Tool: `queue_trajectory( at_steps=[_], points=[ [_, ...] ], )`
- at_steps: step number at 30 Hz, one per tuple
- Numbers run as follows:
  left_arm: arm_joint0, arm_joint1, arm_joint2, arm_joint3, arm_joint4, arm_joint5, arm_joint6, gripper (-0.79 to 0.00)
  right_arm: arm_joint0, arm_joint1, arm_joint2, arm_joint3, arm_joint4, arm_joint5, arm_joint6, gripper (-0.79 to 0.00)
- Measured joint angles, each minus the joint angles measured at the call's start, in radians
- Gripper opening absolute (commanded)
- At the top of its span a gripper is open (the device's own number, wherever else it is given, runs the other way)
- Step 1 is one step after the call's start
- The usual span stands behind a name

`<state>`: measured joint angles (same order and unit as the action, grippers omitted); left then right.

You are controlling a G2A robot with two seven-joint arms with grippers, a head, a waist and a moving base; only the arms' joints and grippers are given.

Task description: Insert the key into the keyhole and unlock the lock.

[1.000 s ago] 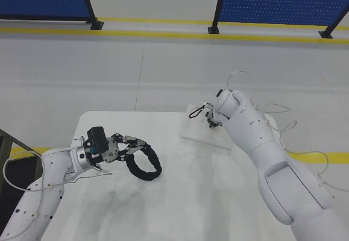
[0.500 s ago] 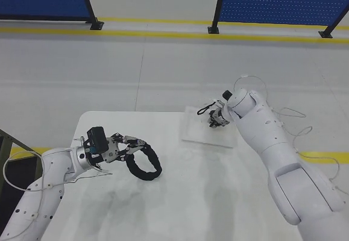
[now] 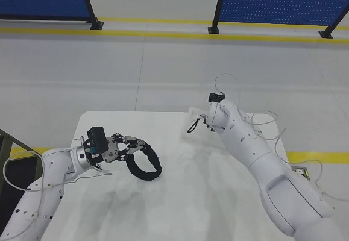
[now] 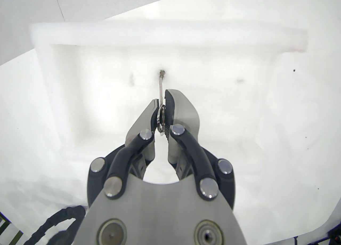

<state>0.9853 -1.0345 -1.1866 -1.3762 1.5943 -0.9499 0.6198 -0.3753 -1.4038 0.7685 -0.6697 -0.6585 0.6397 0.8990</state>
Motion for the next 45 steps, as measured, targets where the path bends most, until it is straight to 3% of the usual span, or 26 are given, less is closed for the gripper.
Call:
queue_trajectory(
  at_steps=[9, 19, 28, 32, 45],
  points=[
    [0.000, 0.000, 0.000, 0.000, 0.000, 0.000, 0.000, -0.785, -0.056, 0.071, 0.166, -0.164, 0.080, -0.107, 0.123, -0.785],
    [0.000, 0.000, 0.000, 0.000, 0.000, 0.000, 0.000, -0.785, -0.262, 0.178, 0.375, -0.594, 0.093, -0.279, 0.438, -0.785],
    [0.000, 0.000, 0.000, 0.000, 0.000, 0.000, 0.000, -0.785, -0.429, 0.225, 0.515, -0.915, 0.206, -0.346, 0.623, -0.785],
    [0.000, 0.000, 0.000, 0.000, 0.000, 0.000, 0.000, -0.785, -0.477, 0.237, 0.570, -0.966, 0.278, -0.350, 0.631, -0.785],
    [0.000, 0.000, 0.000, 0.000, 0.000, 0.000, 0.000, -0.785, -0.477, 0.237, 0.569, -0.965, 0.277, -0.349, 0.631, -0.785]
  ],
)
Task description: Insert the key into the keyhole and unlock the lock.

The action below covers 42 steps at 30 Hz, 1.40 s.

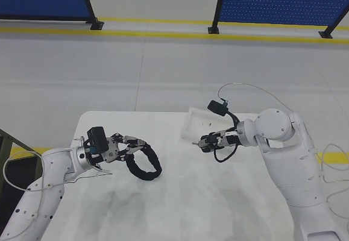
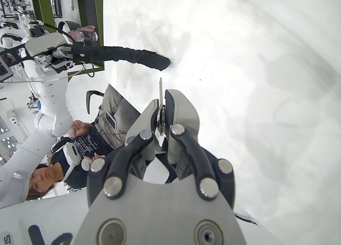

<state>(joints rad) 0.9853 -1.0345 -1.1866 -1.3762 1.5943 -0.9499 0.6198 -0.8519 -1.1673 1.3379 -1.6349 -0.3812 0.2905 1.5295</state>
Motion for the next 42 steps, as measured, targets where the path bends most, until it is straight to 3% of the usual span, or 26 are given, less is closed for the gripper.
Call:
queue_trajectory(
  at_steps=[7, 13, 25, 34, 42],
  points=[
    [-0.002, -0.002, 0.018, -0.045, 0.005, 0.000, -0.035, -0.785, -0.018, 0.009, 0.006, -0.036, 0.024, 0.010, -0.011, -0.785],
    [-0.072, -0.007, 0.094, -0.115, 0.118, -0.023, -0.044, -0.785, -0.040, 0.050, 0.031, -0.114, 0.096, -0.004, 0.004, -0.785],
    [-0.237, -0.036, 0.283, -0.060, 0.371, 0.136, 0.138, -0.785, 0.007, 0.216, -0.056, -0.305, 0.218, -0.006, 0.006, -0.785],
    [-0.322, -0.059, 0.383, -0.030, 0.420, 0.171, 0.253, -0.785, 0.077, 0.360, -0.131, -0.445, 0.339, 0.049, -0.049, -0.785],
    [-0.328, -0.065, 0.394, -0.002, 0.385, 0.186, 0.285, -0.785, 0.081, 0.374, -0.135, -0.452, 0.348, 0.060, -0.059, -0.785]
  ],
)
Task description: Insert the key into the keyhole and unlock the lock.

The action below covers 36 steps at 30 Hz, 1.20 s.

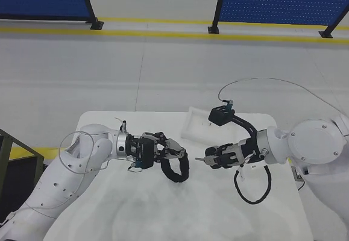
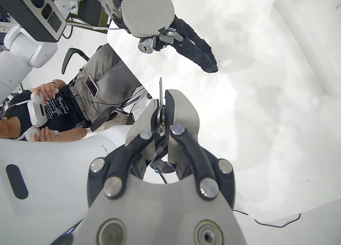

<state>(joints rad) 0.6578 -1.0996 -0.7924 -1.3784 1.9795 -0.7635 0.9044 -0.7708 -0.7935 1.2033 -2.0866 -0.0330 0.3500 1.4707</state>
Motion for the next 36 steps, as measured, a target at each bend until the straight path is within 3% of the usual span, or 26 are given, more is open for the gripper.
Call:
queue_trajectory(
  at_steps=[11, 18, 36],
  points=[
    [0.004, 0.000, -0.001, 0.000, -0.003, 0.003, -0.005, -0.785, -0.004, 0.000, -0.002, -0.002, 0.001, -0.004, -0.006, -0.785],
    [0.026, -0.006, 0.005, -0.014, -0.075, -0.036, -0.101, -0.785, 0.019, 0.010, -0.030, -0.078, -0.041, -0.032, 0.032, -0.785],
    [-0.039, -0.049, 0.083, 0.035, -0.170, -0.075, -0.102, -0.785, 0.125, 0.119, -0.160, -0.156, -0.035, 0.083, -0.084, -0.785]
  ],
)
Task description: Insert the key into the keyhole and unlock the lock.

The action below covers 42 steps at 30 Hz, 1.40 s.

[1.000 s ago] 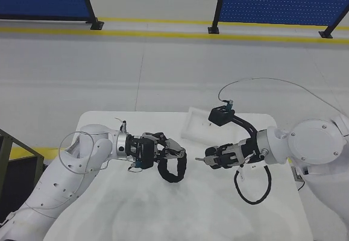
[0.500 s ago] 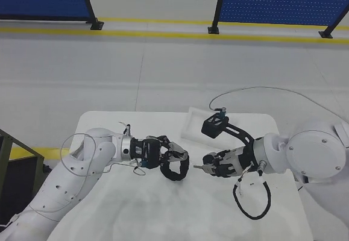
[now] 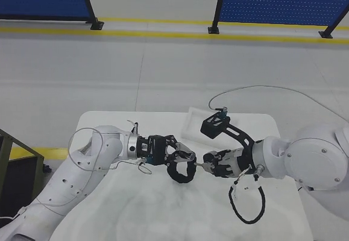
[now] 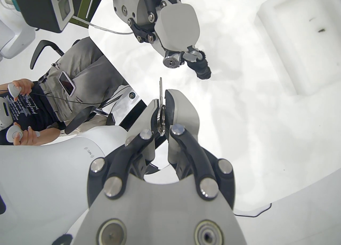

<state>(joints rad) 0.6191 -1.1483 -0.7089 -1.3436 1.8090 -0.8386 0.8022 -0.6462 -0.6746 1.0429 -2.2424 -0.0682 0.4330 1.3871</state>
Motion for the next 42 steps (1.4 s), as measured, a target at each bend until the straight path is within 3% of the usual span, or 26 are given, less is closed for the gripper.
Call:
queue_trajectory(
  at_steps=[22, 42],
  points=[
    [-0.035, -0.023, 0.046, 0.047, -0.004, -0.018, 0.021, -0.785, 0.267, 0.116, -0.271, 0.001, 0.123, 0.118, -0.118, -0.785],
    [-0.041, -0.030, 0.055, 0.059, -0.011, -0.020, 0.037, -0.785, 0.461, 0.135, -0.483, 0.032, 0.230, 0.210, -0.210, -0.785]
  ],
)
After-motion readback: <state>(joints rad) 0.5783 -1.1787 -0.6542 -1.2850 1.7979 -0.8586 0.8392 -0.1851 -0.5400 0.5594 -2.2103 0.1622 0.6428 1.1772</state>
